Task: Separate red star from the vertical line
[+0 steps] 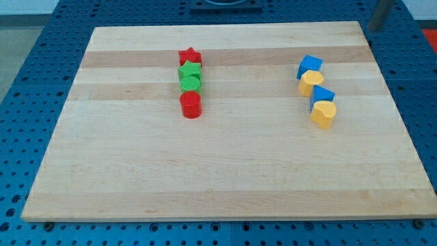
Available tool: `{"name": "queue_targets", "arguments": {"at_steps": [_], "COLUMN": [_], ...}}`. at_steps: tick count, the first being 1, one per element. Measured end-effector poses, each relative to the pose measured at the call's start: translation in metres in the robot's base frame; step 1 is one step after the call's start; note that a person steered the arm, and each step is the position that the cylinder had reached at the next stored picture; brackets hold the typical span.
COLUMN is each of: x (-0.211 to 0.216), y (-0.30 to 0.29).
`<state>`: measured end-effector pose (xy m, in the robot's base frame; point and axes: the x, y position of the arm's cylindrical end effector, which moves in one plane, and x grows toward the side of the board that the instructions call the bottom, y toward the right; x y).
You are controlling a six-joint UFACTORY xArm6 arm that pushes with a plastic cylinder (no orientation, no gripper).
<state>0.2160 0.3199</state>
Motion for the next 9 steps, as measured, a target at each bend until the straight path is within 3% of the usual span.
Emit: {"name": "queue_targets", "arguments": {"at_steps": [5,9], "x": [0.135,0.135], "y": [-0.092,-0.152]}}
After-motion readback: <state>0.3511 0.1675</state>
